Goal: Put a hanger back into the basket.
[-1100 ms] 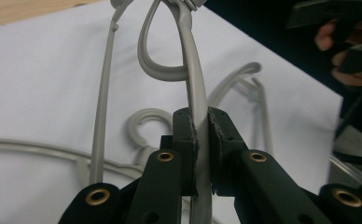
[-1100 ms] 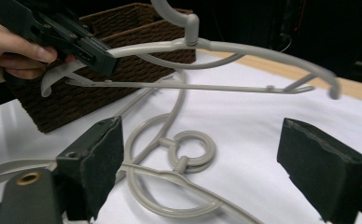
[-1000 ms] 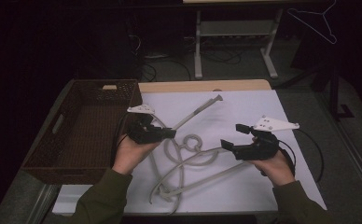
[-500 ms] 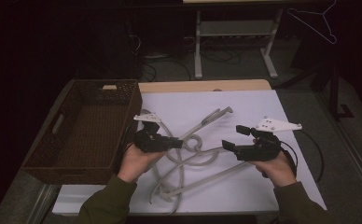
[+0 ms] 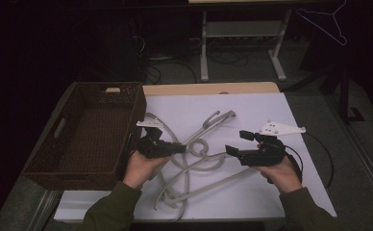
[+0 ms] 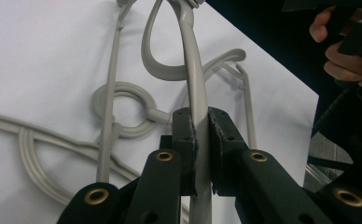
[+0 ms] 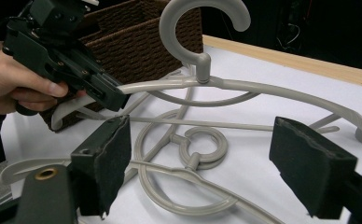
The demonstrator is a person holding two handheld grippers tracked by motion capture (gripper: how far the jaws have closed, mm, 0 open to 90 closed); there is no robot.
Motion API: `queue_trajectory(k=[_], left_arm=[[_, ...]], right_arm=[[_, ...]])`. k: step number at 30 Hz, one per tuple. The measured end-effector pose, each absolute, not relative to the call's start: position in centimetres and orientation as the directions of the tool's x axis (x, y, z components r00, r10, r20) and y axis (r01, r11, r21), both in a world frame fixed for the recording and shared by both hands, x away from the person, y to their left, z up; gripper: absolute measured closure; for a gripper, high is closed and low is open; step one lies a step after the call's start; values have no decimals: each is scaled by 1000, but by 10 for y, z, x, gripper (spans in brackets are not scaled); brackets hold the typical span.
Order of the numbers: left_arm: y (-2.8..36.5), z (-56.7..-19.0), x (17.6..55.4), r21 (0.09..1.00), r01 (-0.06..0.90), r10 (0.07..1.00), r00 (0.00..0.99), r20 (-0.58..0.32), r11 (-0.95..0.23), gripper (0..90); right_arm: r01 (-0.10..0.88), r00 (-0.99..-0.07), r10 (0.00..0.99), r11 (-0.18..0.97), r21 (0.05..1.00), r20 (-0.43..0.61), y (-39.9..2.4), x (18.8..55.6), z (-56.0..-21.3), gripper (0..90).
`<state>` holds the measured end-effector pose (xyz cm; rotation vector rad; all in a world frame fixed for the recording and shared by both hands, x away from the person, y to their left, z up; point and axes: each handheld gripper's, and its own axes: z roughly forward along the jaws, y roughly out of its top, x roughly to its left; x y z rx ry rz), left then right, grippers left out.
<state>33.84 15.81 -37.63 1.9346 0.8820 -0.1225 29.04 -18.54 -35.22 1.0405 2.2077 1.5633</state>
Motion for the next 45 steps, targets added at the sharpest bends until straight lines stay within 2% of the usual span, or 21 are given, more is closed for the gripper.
queue_trajectory(k=[15,16,19,22,27,33,36,37,39,45], left_arm=[[162,-381,340,735,630,531,724,-440,-251,817],[161,-380,339,737,633,532,720,-446,-238,817],[161,-380,339,738,630,530,723,-443,-243,817],[161,-379,339,740,627,532,724,-439,-243,817],[160,-378,338,746,624,532,724,-440,-232,811],[156,-376,335,765,599,520,743,-421,-237,784],[155,-373,334,776,581,519,755,-400,-247,696],[156,-371,334,785,566,519,763,-385,-251,629],[159,-364,333,807,542,509,775,-374,-232,592],[169,-348,330,841,500,502,792,-348,-206,590]], right_arm=[[420,-687,704,181,889,181,-107,330,-333,363],[418,-679,711,173,892,180,-100,336,-333,410],[411,-673,720,177,894,167,-95,339,-332,448],[408,-659,734,162,898,167,-90,343,-331,533],[404,-649,740,140,904,176,-89,345,-328,712],[413,-667,719,136,901,197,-89,349,-327,750],[407,-681,709,157,900,184,-87,351,-328,756],[402,-690,701,165,901,180,-88,351,-327,757],[393,-705,686,171,903,177,-89,352,-326,757],[363,-750,639,185,913,169,-97,352,-317,756]])
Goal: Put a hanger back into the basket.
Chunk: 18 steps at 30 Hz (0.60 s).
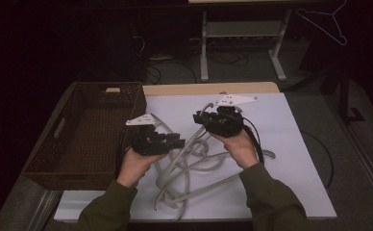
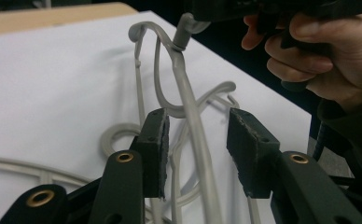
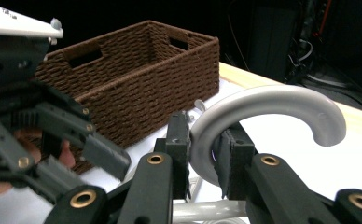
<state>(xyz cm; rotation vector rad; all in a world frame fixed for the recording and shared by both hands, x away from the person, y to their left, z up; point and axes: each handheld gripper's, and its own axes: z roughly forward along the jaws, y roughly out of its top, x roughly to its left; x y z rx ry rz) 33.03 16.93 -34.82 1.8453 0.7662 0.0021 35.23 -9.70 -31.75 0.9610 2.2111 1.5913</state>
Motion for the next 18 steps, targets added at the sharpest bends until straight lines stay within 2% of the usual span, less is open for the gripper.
queue_trajectory(k=[8,18], left_arm=[[177,-340,331,857,471,523,795,-309,-210,669],[173,-346,340,855,457,526,804,-278,-247,672]], right_arm=[[324,-817,555,219,920,156,-105,353,-302,757],[281,-917,358,263,923,177,-107,348,-296,757]])
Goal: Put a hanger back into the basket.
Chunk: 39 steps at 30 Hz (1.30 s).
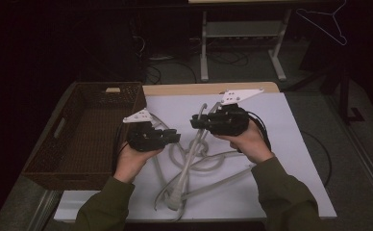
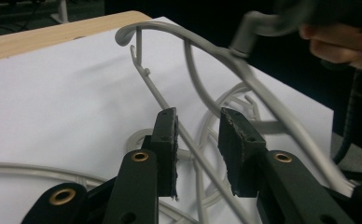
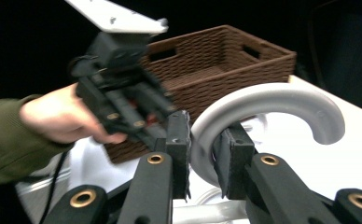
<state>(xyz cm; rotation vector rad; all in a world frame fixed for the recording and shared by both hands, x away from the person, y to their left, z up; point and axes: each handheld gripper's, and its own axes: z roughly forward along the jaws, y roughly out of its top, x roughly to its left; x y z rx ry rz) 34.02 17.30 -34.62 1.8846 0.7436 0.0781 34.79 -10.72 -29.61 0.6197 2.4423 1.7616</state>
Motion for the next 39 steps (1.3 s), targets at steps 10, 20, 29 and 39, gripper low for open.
queue_trajectory(k=[10,20,29,39], left_arm=[[160,-358,355,853,392,514,839,-179,-343,496],[142,-368,359,876,270,480,876,-52,-399,312],[128,-372,364,880,196,448,894,21,-433,302],[125,-380,359,854,199,429,903,31,-480,297]], right_arm=[[255,-961,185,295,921,207,-113,342,-295,757],[250,-968,96,305,919,231,-107,338,-295,756],[248,-969,77,322,914,236,-101,336,-296,756],[248,-969,99,313,917,229,-106,336,-294,756]])
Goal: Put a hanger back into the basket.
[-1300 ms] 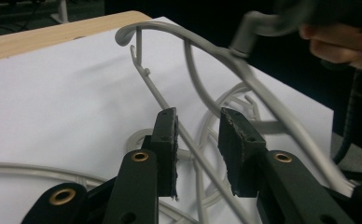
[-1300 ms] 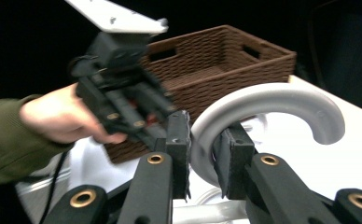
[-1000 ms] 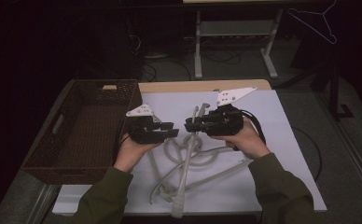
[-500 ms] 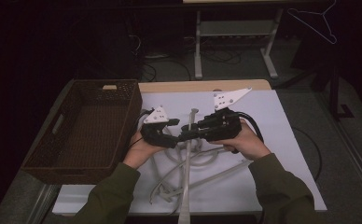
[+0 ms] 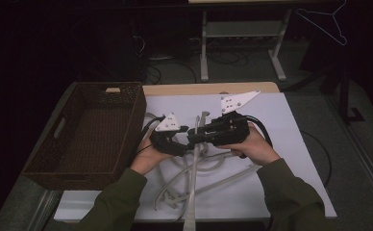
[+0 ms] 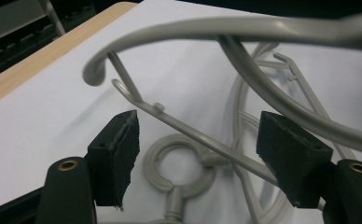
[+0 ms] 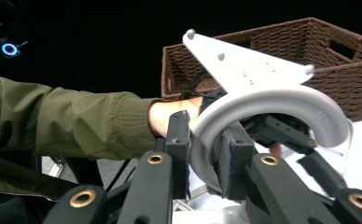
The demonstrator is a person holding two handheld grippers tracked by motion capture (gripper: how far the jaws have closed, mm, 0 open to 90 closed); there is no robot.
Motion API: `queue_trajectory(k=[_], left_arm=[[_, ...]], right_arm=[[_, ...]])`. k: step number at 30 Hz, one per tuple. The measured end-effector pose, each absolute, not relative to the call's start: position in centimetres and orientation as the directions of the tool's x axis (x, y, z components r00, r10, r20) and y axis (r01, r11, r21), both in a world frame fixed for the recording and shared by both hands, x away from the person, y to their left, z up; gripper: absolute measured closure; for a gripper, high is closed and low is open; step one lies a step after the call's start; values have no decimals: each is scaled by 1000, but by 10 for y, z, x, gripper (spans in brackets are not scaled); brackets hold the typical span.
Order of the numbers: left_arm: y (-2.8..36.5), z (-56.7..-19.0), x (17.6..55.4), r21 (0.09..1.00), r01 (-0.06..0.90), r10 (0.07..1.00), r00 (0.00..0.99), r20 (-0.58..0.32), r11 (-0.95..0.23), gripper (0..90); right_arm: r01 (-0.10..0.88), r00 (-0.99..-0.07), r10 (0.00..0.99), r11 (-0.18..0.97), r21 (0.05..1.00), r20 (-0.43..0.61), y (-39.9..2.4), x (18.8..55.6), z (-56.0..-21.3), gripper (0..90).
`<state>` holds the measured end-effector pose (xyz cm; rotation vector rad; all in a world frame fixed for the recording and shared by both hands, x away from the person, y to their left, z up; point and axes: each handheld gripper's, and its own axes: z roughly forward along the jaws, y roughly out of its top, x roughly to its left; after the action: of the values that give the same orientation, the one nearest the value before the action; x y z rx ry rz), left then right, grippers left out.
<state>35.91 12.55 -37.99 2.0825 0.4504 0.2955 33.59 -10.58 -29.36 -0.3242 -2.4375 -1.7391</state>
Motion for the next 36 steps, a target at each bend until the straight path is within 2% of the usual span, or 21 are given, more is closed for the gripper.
queue_trajectory(k=[6,8,14,19,20,21,22,24,25,28,31,36], left_arm=[[134,-384,347,850,206,388,922,-2,-485,307],[138,-383,343,843,179,356,934,16,-507,310],[134,-380,337,855,168,302,953,-14,-491,338],[145,-377,337,860,176,315,949,-18,-479,373],[148,-374,336,865,177,314,949,-25,-469,421],[151,-372,334,873,179,307,951,-36,-454,421],[154,-369,332,879,176,297,954,-41,-444,460],[155,-363,326,891,161,262,964,-49,-424,561],[154,-359,320,900,155,224,972,-67,-407,649],[150,-356,315,898,144,189,979,-69,-417,745],[140,-354,309,893,122,147,987,-63,-434,796],[131,-357,308,884,115,144,988,-55,-453,801]], right_arm=[[244,-969,106,314,918,222,-105,336,-291,756],[239,-971,102,310,920,217,-104,336,-291,756],[238,-971,100,310,920,218,-102,337,-291,756],[245,-969,109,319,916,222,-106,335,-291,755],[245,-969,113,316,917,219,-107,336,-291,756],[245,-969,113,316,917,219,-107,336,-291,756],[241,-970,114,314,919,215,-107,336,-291,756],[241,-970,117,314,918,215,-106,337,-291,756],[237,-970,119,316,919,210,-105,338,-292,756],[235,-971,121,321,917,206,-104,339,-293,755],[231,-972,126,324,917,200,-101,340,-294,753],[224,-973,139,349,910,186,-97,341,-296,746]])
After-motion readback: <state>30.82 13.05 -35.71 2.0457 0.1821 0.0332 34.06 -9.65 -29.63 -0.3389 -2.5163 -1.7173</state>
